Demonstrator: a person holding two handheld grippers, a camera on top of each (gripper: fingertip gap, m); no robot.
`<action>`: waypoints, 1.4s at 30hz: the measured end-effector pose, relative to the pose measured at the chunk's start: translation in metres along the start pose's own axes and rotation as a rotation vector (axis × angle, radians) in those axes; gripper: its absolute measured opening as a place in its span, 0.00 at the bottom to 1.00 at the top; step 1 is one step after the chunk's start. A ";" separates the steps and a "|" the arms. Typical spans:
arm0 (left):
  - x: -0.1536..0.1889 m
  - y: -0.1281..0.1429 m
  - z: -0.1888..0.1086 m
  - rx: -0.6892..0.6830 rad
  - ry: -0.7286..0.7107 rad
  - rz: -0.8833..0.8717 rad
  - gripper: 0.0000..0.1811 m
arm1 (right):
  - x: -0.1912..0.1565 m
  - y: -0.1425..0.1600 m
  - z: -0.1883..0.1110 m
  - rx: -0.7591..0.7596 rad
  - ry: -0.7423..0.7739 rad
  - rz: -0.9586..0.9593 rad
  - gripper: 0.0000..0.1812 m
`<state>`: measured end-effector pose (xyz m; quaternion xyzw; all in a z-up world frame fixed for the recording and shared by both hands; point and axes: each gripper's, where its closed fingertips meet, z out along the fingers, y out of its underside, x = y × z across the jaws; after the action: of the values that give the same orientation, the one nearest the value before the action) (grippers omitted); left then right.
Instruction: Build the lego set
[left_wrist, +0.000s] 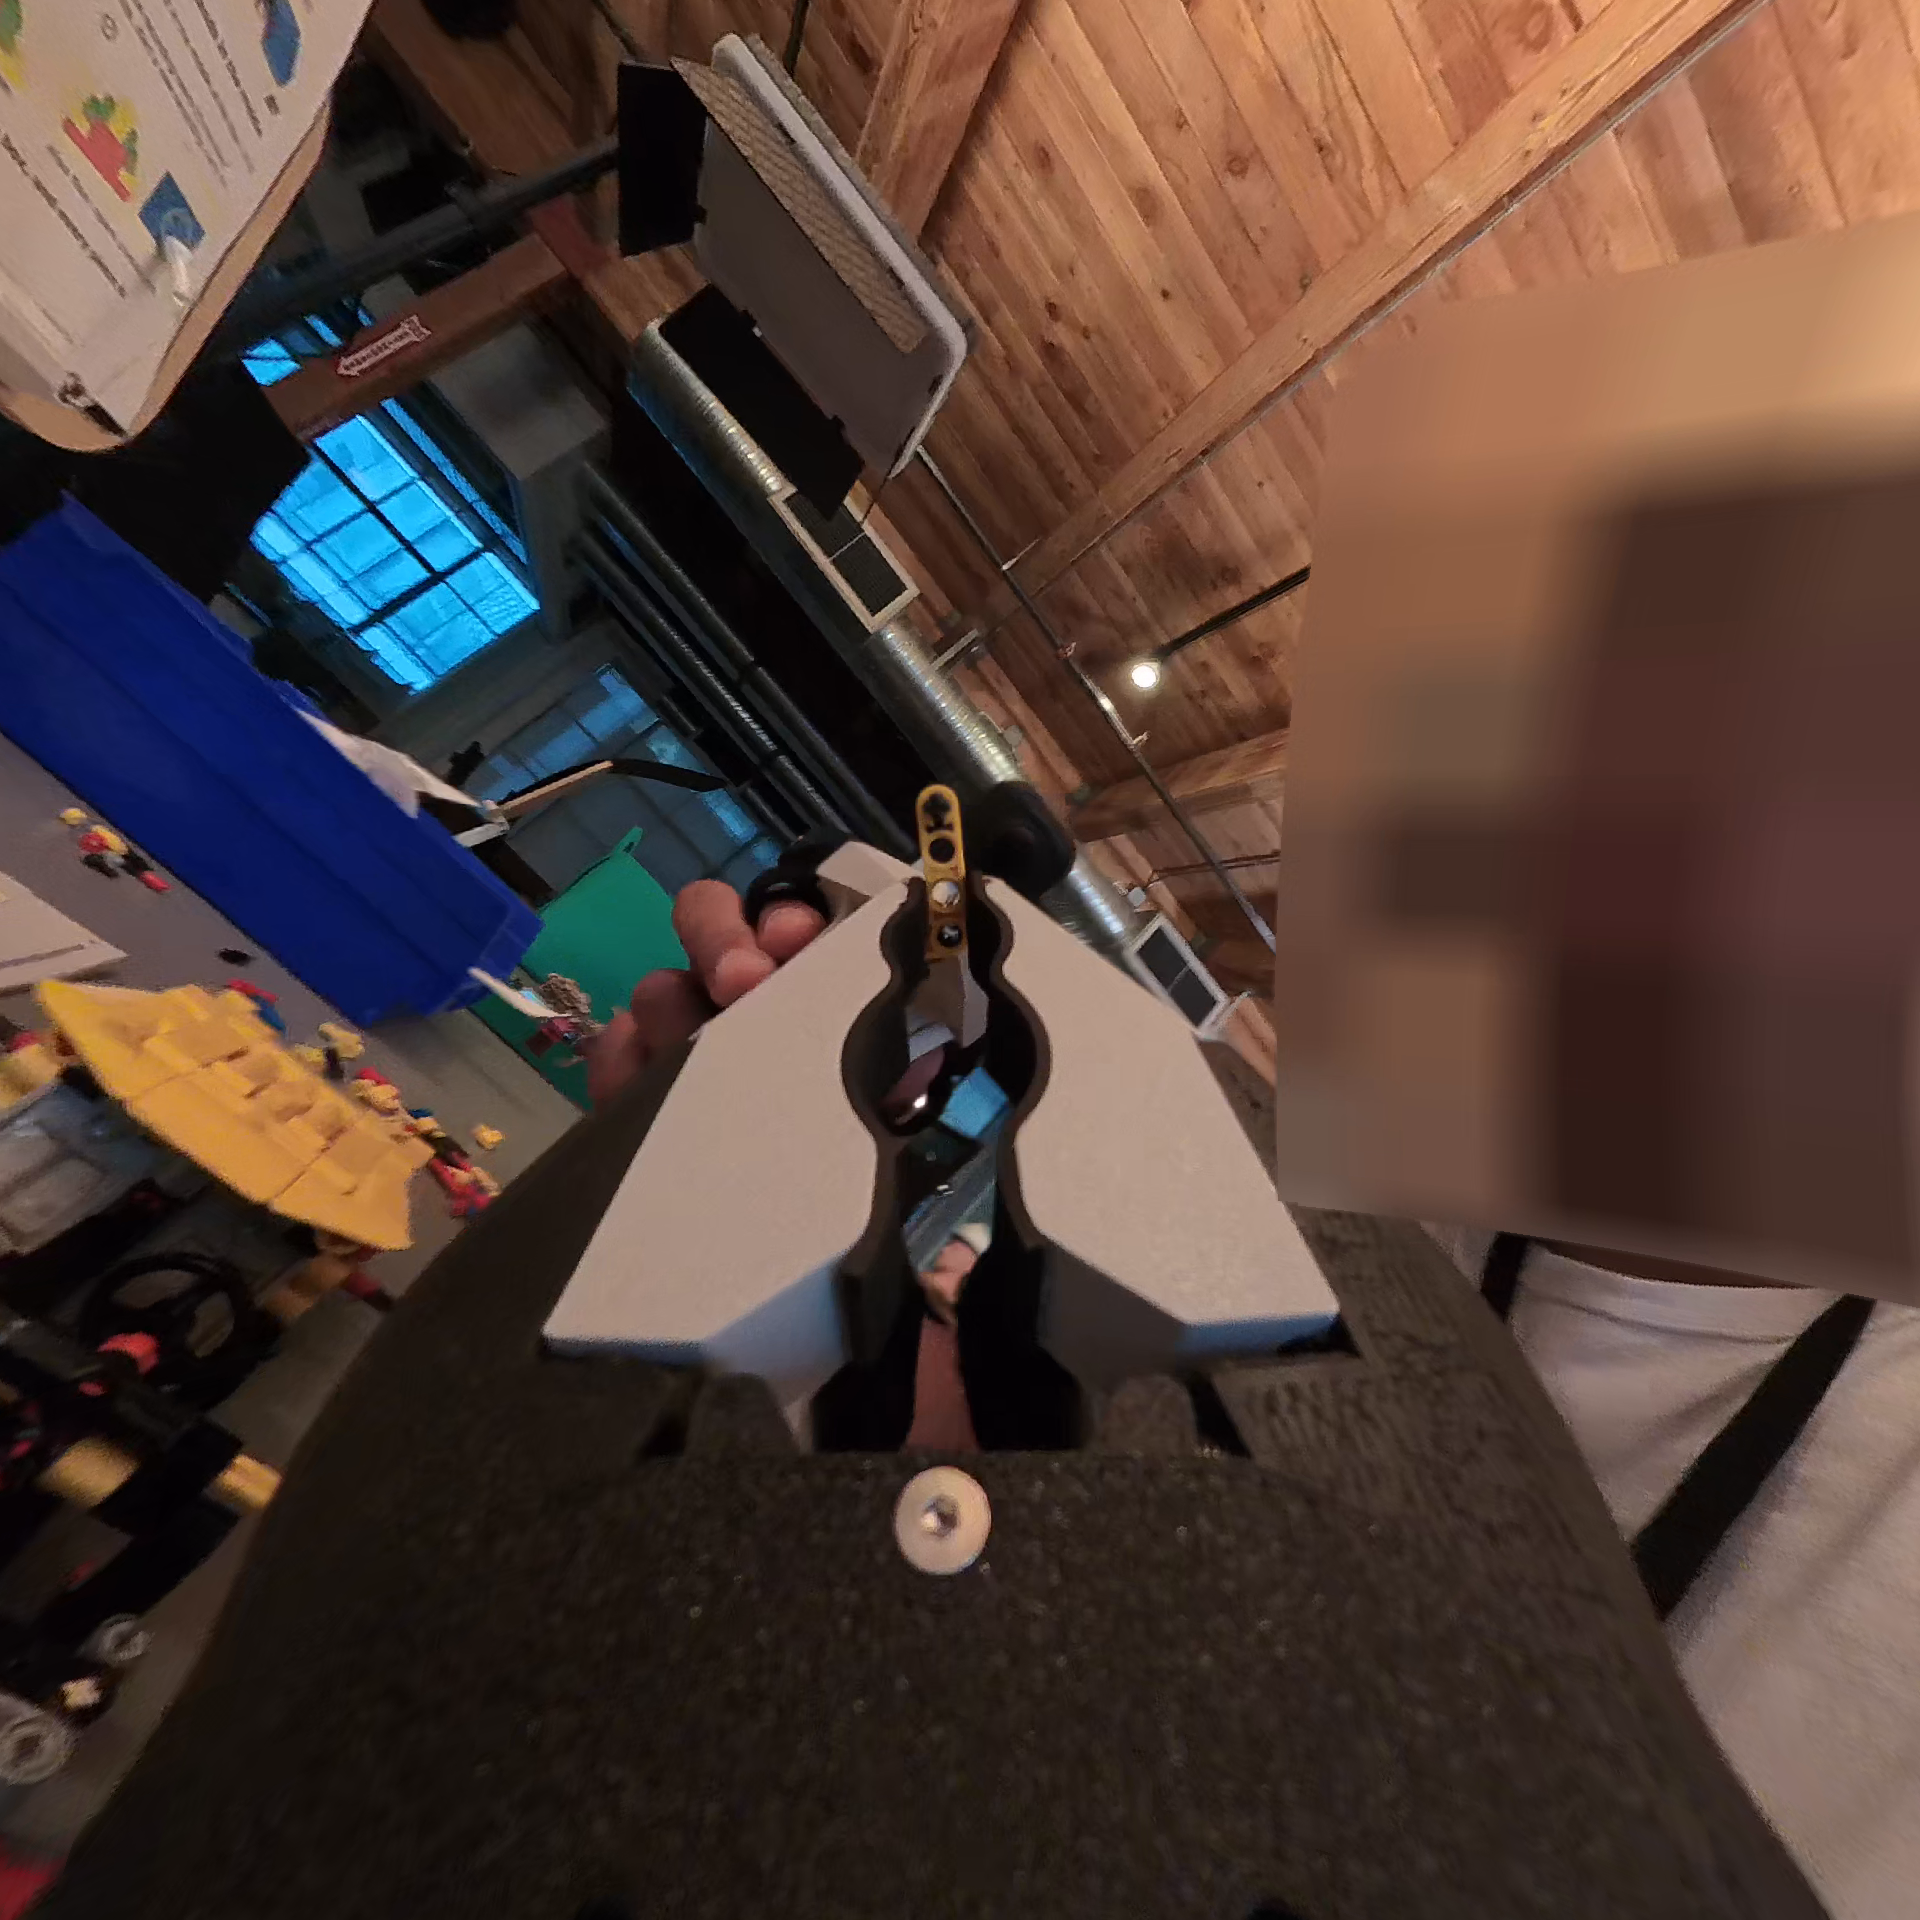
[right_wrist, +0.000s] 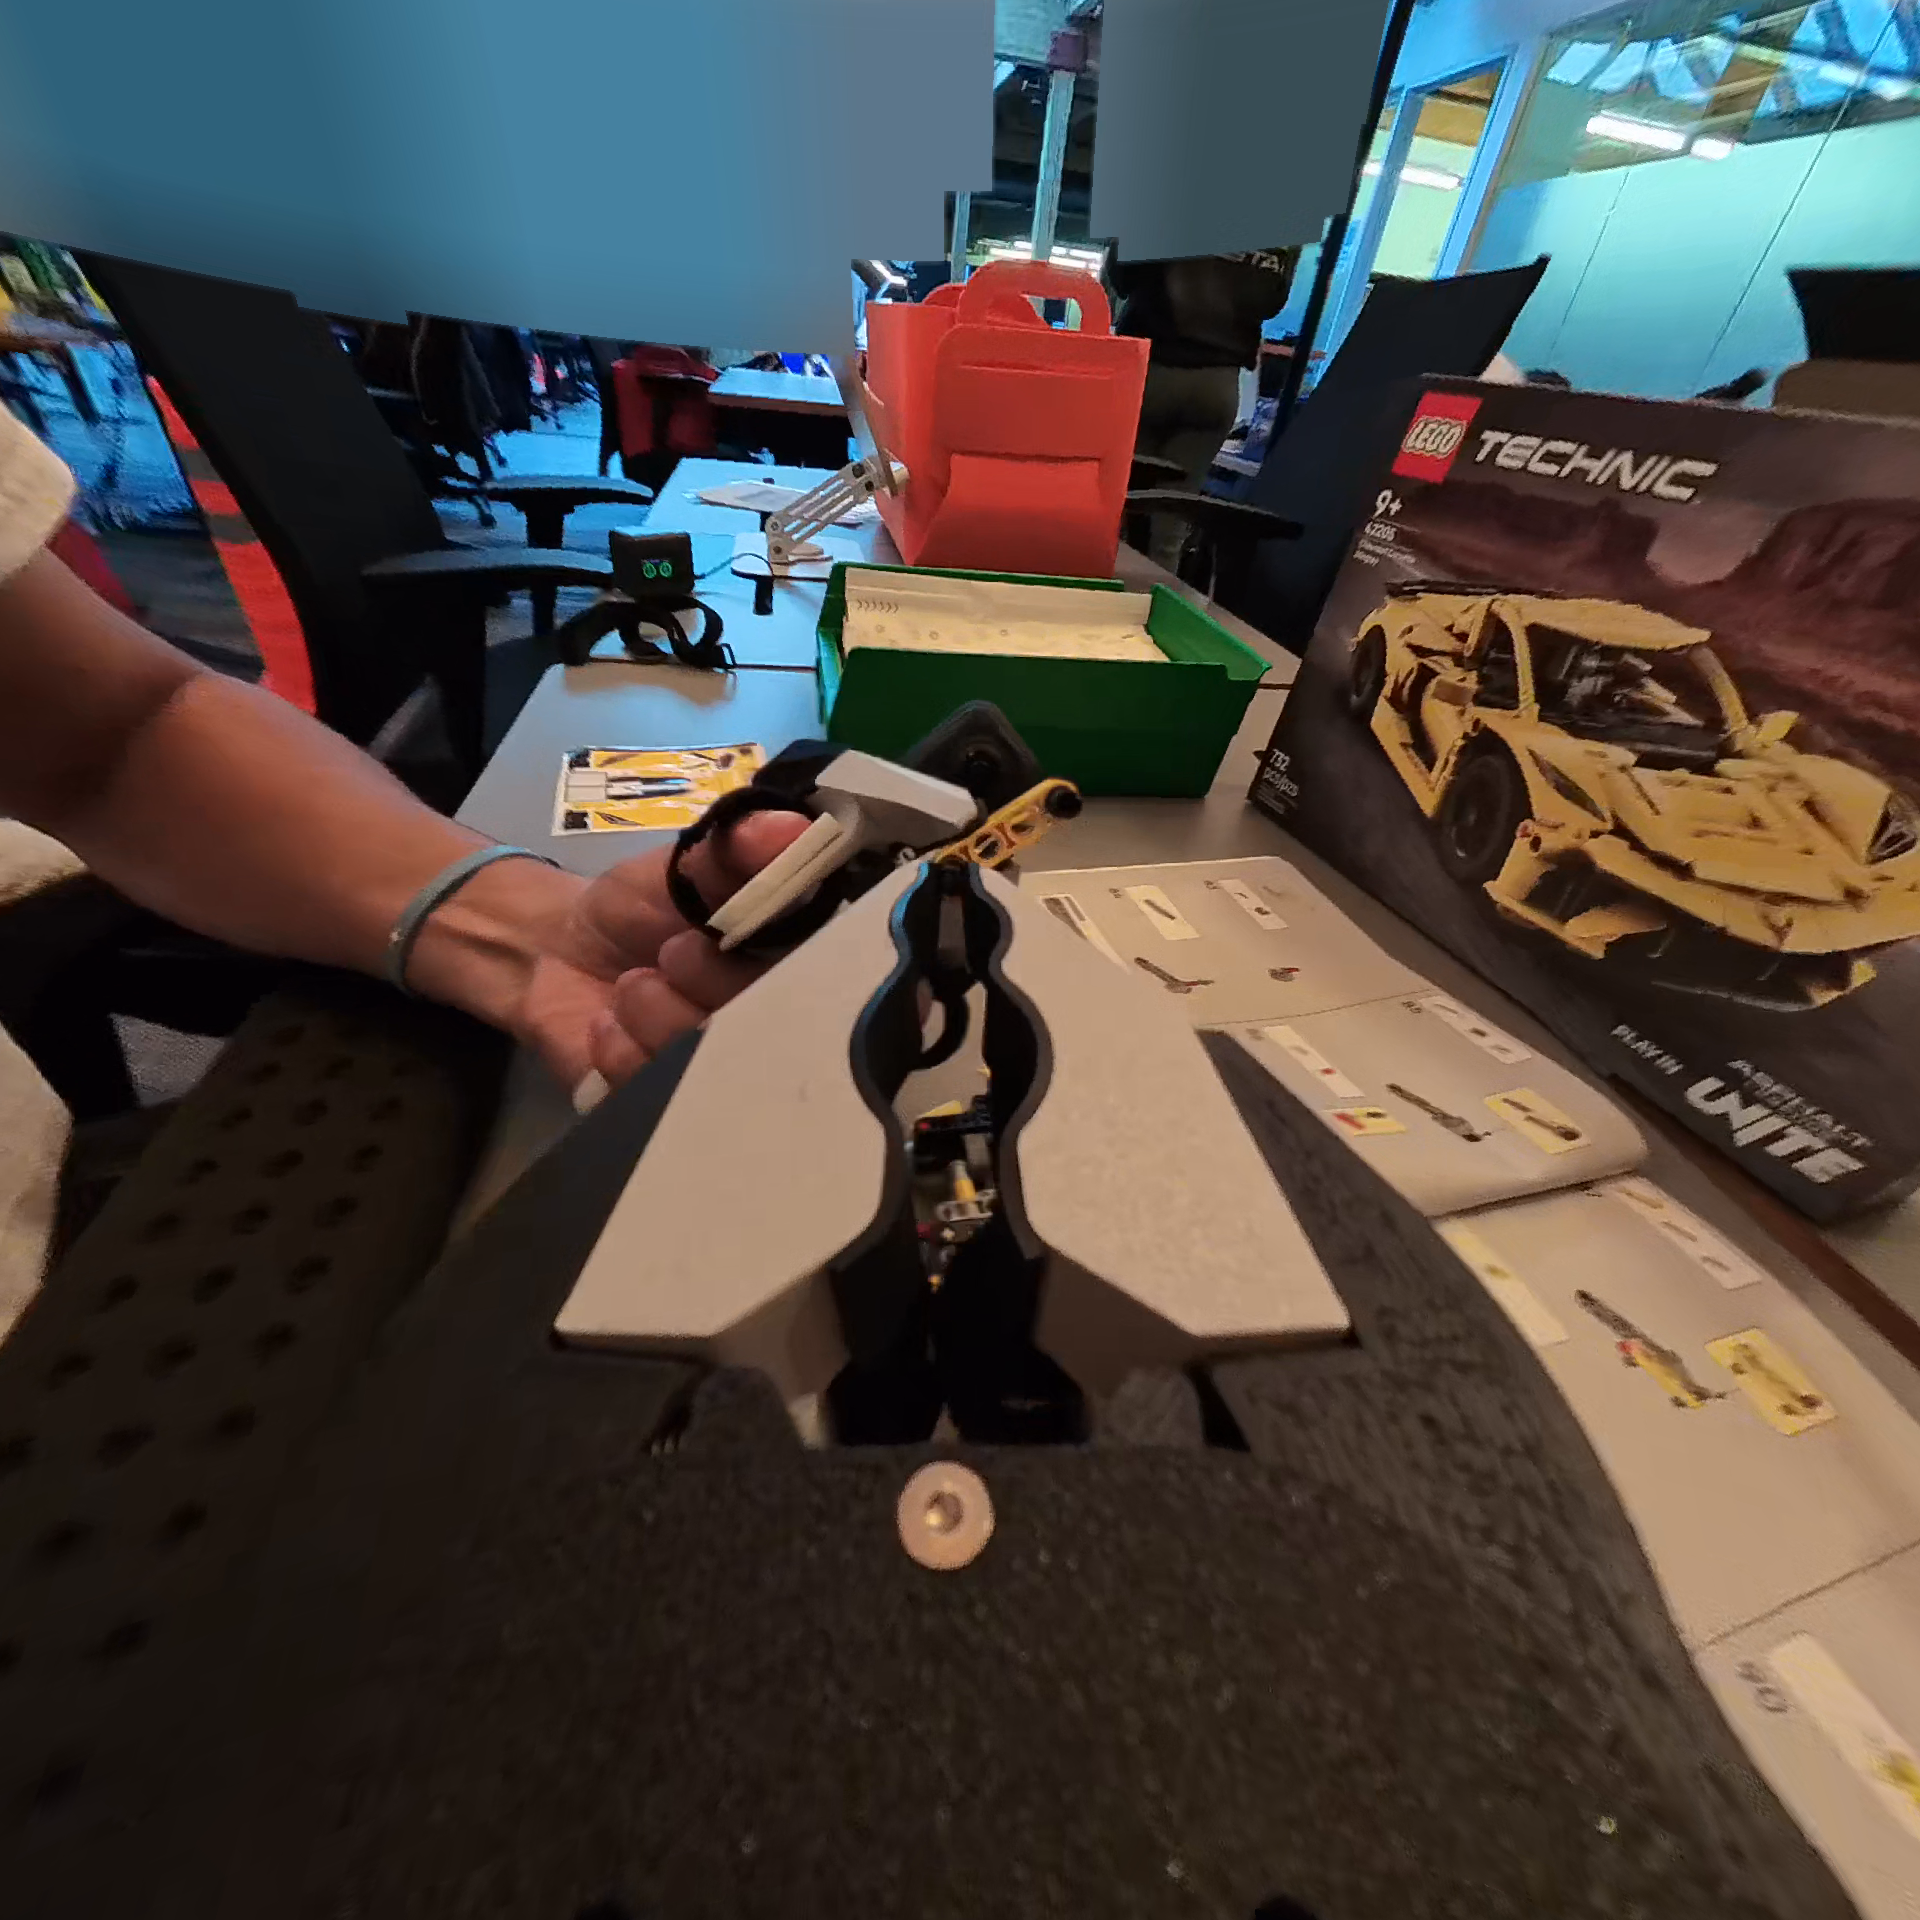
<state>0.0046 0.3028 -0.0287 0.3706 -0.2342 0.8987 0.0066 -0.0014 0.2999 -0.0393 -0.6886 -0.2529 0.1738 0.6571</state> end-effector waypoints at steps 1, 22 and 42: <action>-0.001 0.000 0.000 -0.008 -0.019 0.031 0.04 | 0.001 0.000 0.000 -0.001 -0.006 0.037 0.02; -0.004 0.010 0.002 -0.119 -0.124 0.229 0.04 | -0.003 0.009 -0.006 -0.063 -0.073 0.102 0.01; -0.019 0.005 -0.010 -0.292 -0.363 0.512 0.04 | 0.029 0.009 -0.020 0.049 -0.022 0.326 0.13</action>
<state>0.0112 0.3060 -0.0499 0.4488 -0.4431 0.7477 -0.2078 0.0345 0.2996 -0.0439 -0.7023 -0.1408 0.2918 0.6339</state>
